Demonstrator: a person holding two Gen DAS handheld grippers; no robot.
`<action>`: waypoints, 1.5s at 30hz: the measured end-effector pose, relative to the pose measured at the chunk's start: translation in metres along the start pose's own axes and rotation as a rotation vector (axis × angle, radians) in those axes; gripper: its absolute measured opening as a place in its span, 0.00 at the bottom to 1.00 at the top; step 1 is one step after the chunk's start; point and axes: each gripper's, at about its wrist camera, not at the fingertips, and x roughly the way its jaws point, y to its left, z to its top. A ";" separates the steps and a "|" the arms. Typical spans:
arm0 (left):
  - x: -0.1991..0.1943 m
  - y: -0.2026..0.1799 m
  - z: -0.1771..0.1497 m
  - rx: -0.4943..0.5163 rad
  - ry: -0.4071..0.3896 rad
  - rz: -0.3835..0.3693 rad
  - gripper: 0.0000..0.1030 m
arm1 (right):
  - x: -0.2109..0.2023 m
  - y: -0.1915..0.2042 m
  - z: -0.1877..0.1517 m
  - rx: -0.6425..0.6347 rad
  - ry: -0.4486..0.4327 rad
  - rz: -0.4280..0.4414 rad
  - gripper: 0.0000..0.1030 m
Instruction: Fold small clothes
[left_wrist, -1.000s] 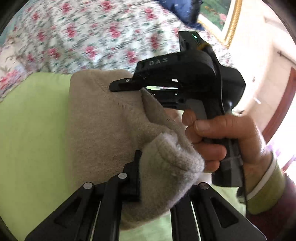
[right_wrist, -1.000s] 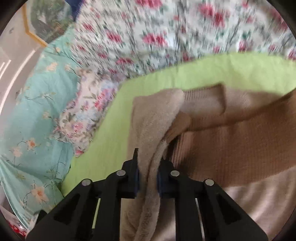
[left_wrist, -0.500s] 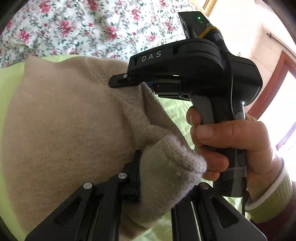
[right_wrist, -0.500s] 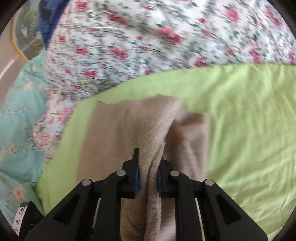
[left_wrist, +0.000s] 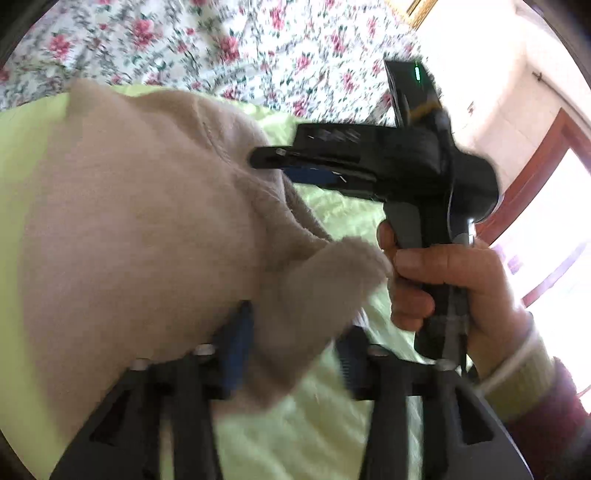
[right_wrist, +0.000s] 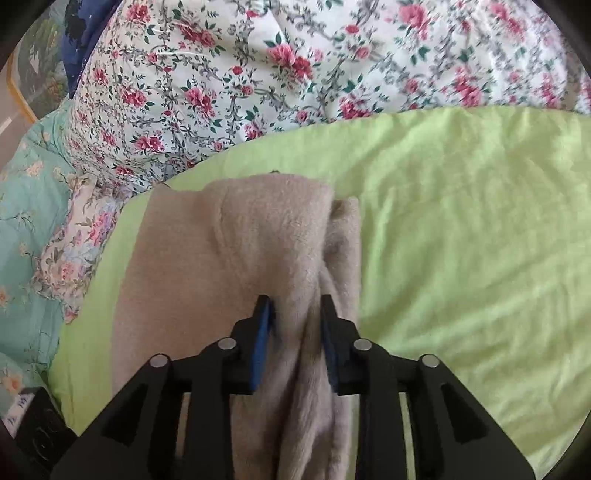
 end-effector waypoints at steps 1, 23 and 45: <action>-0.010 0.002 -0.003 -0.001 -0.012 0.006 0.64 | -0.008 -0.002 -0.004 0.017 -0.006 0.005 0.56; 0.028 0.159 0.052 -0.296 -0.004 -0.057 0.58 | 0.036 -0.020 -0.029 0.093 0.154 0.163 0.59; -0.179 0.174 -0.089 -0.221 -0.044 0.116 0.43 | 0.016 0.165 -0.149 -0.036 0.166 0.362 0.30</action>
